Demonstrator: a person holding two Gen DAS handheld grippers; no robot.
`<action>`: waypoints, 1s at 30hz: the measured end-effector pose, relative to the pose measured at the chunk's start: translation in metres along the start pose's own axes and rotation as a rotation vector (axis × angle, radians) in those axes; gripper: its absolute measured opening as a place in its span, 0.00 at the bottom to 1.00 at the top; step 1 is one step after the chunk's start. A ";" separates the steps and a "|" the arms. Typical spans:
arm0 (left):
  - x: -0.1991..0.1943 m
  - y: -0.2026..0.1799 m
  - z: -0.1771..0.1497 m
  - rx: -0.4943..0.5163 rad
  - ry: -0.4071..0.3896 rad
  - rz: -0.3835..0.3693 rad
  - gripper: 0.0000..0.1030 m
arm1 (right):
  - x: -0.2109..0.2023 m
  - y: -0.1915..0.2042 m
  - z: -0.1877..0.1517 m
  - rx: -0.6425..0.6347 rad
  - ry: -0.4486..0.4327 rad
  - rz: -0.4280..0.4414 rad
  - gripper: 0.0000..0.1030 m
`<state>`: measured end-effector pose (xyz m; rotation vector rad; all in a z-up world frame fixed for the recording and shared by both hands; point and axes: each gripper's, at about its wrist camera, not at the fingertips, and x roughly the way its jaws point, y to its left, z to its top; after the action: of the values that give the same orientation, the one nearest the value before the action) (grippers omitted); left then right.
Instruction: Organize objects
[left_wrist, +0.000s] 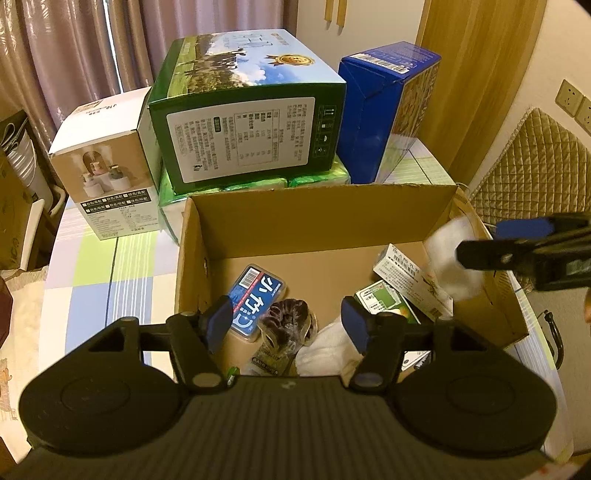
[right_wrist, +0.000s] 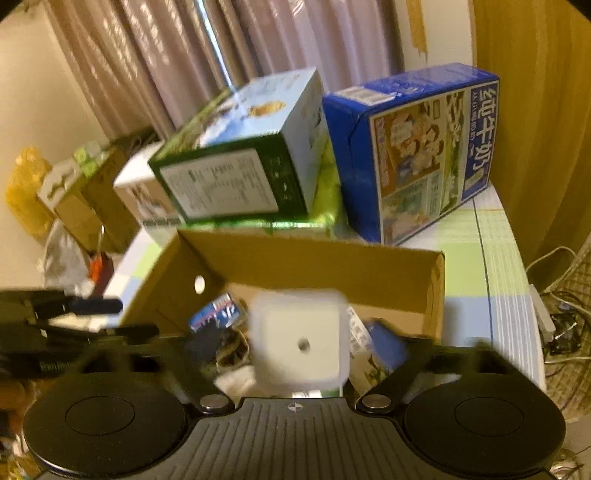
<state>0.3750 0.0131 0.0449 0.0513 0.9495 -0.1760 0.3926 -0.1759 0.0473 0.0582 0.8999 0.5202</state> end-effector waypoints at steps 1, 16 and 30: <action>0.000 0.001 -0.001 0.000 0.001 -0.001 0.59 | -0.002 -0.001 0.000 0.002 -0.016 -0.003 0.93; -0.023 -0.002 -0.028 -0.029 -0.039 0.021 0.92 | -0.023 -0.019 -0.032 0.035 0.044 -0.058 0.93; -0.133 -0.017 -0.089 -0.099 -0.165 0.022 0.99 | -0.124 0.017 -0.107 -0.014 0.014 -0.135 0.98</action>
<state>0.2249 0.0241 0.1023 -0.0430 0.7911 -0.1106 0.2412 -0.2351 0.0756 -0.0188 0.9074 0.4009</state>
